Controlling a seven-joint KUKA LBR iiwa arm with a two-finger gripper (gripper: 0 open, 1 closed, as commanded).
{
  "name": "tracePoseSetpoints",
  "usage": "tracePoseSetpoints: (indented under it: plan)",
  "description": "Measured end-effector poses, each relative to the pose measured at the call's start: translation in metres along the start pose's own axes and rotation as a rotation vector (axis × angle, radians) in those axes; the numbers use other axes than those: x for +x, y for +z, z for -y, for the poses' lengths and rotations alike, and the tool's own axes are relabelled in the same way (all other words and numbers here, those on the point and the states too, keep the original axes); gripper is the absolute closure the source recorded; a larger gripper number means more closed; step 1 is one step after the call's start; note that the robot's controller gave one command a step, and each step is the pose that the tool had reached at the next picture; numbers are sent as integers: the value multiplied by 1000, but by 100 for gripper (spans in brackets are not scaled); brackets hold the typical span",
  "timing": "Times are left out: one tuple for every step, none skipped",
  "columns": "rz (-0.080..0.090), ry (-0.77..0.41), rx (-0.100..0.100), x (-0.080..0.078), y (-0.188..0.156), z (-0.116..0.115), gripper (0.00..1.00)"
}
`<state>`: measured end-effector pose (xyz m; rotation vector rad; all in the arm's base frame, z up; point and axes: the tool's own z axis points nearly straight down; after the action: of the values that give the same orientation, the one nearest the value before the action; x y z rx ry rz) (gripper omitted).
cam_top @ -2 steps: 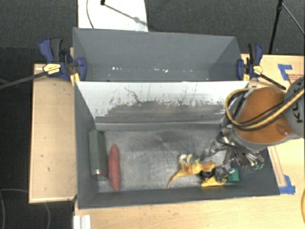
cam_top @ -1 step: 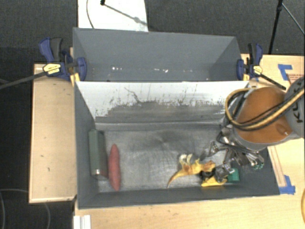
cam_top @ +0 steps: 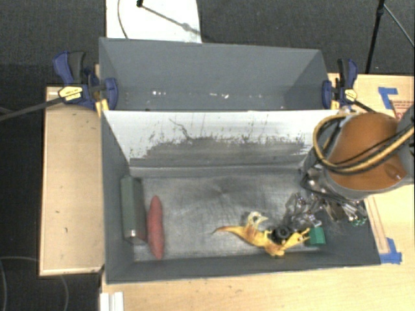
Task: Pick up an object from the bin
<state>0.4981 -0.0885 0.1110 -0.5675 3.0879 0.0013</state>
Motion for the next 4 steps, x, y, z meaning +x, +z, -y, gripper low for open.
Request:
tracePoseSetpoints:
  plan:
    - [-4, -13, -2, -4, -64, -6, 100]
    - [9, 51, 5, -7, -89, -17, 100]
    - [2, 128, 3, 19, -139, 3, 0]
    - [1, 128, 1, 19, -138, 2, 0]
